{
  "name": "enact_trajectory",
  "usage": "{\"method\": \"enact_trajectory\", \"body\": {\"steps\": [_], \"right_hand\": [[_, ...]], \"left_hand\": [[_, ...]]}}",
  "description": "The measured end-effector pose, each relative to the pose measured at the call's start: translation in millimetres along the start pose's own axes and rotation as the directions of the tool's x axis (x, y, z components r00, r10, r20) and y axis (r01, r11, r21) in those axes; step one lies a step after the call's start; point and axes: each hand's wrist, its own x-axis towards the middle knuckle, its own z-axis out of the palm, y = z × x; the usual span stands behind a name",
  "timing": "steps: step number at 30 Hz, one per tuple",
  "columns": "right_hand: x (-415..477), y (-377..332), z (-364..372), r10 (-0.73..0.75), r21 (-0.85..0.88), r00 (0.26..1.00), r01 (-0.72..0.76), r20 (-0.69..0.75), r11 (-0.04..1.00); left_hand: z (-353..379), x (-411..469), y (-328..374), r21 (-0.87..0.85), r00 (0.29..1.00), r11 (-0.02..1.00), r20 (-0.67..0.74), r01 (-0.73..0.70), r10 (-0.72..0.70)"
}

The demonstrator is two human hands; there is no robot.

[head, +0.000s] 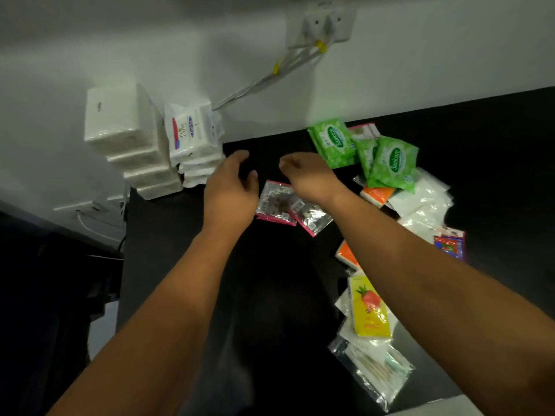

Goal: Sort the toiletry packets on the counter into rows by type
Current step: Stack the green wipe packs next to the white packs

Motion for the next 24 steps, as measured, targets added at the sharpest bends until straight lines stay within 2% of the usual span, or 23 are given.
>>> {"method": "enact_trajectory", "body": {"steps": [6,14,19,24], "right_hand": [[-32.4,64.6,-36.6,0.033,0.001,0.994,-0.033,-0.108,0.999],[-48.8,135.2,-96.8,0.128,0.074,0.965,-0.113,-0.231,0.991],[-17.1,142.5,-117.2,-0.016,-0.032,0.955,0.007,-0.296,0.999],[49.7,130.9,-120.2,-0.146,-0.138,0.947,0.109,-0.288,0.984]], "left_hand": [[63.9,-25.4,44.6,-0.02,0.991,0.997,0.114,-0.072,0.074],[148.7,-24.4,95.5,-0.036,0.979,0.999,0.202,-0.036,0.043],[187.8,11.9,105.9,0.073,0.974,0.993,0.2,0.092,-0.105],[211.3,52.2,91.7,0.229,0.978,0.956,0.054,0.183,-0.2]]}}
